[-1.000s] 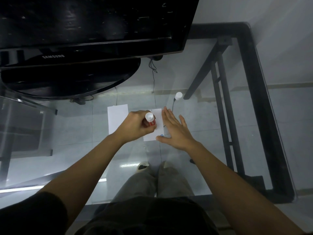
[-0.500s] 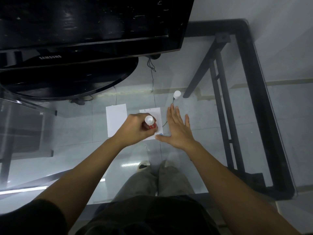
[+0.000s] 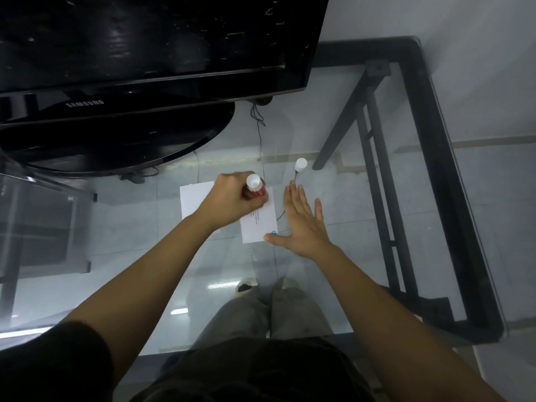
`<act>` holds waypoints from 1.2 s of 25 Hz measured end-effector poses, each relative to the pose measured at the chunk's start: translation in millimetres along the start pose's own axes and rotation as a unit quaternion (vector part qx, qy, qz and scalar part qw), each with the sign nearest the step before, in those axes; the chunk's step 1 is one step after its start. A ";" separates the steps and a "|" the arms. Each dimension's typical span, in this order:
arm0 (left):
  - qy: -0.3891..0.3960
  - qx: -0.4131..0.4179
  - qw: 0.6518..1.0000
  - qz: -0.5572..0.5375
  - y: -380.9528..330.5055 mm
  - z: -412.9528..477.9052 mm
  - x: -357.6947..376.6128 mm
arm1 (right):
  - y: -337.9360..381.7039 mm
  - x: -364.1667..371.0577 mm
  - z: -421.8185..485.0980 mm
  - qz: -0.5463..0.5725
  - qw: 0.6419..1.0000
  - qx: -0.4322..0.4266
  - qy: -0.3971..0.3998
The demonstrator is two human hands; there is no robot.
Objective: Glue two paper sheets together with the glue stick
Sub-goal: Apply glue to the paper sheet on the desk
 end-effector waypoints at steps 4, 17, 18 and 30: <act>0.076 0.034 0.996 -0.012 -6.0 -32.3 13.9 | -1.5 1.6 -0.6 0.000 1.000 -0.011 -0.012; 0.055 0.020 0.998 -0.003 -7.4 -5.6 4.8 | -1.5 2.1 0.1 -0.005 1.000 -0.009 -0.009; 0.076 0.025 0.997 -0.009 -7.7 -13.9 7.9 | -1.8 2.3 0.0 -0.007 1.000 -0.010 -0.011; 0.022 0.027 0.999 0.036 -3.6 38.9 -4.3 | 0.4 1.1 0.1 0.000 1.000 -0.003 -0.001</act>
Point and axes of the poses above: each hand's wrist, its own z-axis towards the middle knuckle, its own x-axis out of the palm, y = z × x, the point moved 3 cm from there along z, towards the middle knuckle, and after that the axes turned 9 degrees about -y, right-handed, at the moved point
